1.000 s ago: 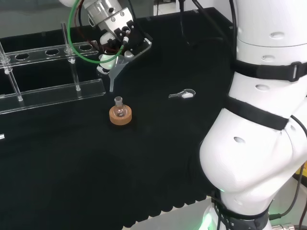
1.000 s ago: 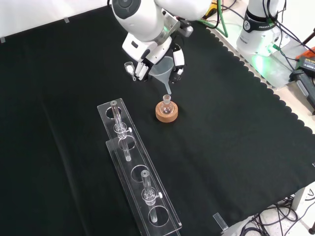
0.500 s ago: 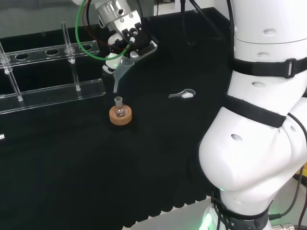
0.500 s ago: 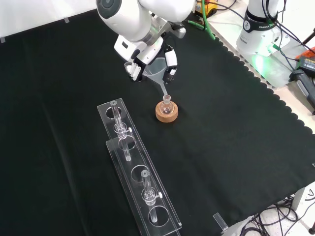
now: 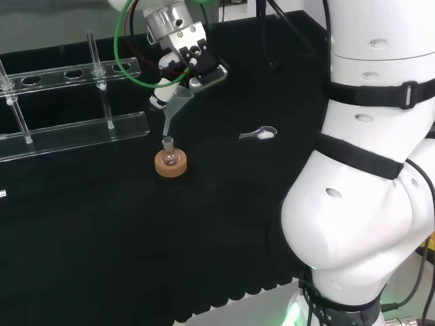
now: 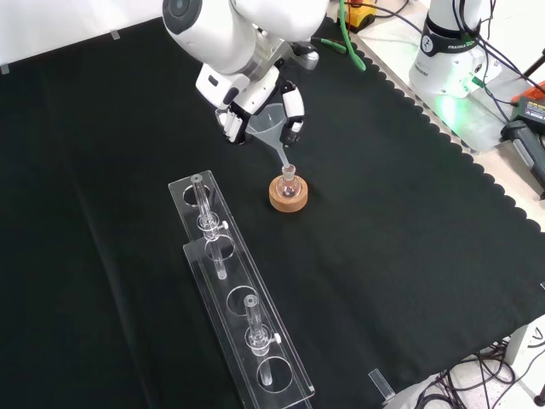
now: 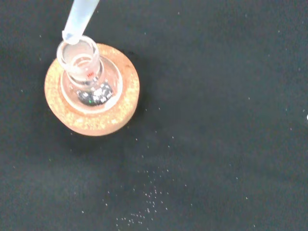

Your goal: Place the funnel on the round-bottom flask.

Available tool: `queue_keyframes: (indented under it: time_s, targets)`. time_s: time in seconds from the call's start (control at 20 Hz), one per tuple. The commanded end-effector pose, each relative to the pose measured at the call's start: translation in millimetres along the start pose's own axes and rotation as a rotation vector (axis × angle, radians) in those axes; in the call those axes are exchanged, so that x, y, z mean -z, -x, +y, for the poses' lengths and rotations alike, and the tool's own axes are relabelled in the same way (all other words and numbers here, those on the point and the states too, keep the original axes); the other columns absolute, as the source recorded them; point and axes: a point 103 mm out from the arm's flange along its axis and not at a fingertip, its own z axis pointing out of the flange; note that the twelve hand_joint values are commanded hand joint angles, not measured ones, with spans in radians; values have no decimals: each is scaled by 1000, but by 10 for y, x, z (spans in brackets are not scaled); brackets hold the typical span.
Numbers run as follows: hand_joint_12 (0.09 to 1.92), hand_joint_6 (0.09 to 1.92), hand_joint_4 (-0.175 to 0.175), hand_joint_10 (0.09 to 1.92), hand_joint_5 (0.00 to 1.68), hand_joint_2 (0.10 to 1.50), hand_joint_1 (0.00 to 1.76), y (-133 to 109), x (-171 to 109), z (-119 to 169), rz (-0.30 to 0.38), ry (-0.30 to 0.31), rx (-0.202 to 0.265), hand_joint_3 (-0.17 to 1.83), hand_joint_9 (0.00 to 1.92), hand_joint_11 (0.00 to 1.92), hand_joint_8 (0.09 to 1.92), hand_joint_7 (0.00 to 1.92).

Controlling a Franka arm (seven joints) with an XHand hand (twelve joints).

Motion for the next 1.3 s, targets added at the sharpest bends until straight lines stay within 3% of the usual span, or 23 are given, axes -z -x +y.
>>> queue_keyframes:
  time_s: [0.05,0.3,0.5,0.75,1.3]
  targets:
    - [1303,1650,-175,1620,640,745,747,18,-75,-34,-44,0,-28,776,1442,1653,1742,1038]
    - [1314,1652,-175,1623,639,747,744,-51,-72,-137,-61,26,-16,778,1439,1648,1746,1039]
    - [1319,1653,-175,1624,639,748,744,-154,-83,-34,-79,-3,-26,779,1438,1645,1748,1039]
    - [1322,1654,-175,1625,639,749,743,-227,-1,35,-91,7,-13,780,1437,1643,1748,1040]
    - [1325,1655,-175,1629,639,749,744,7,-223,68,-42,-16,-30,781,1437,1639,1749,1040]
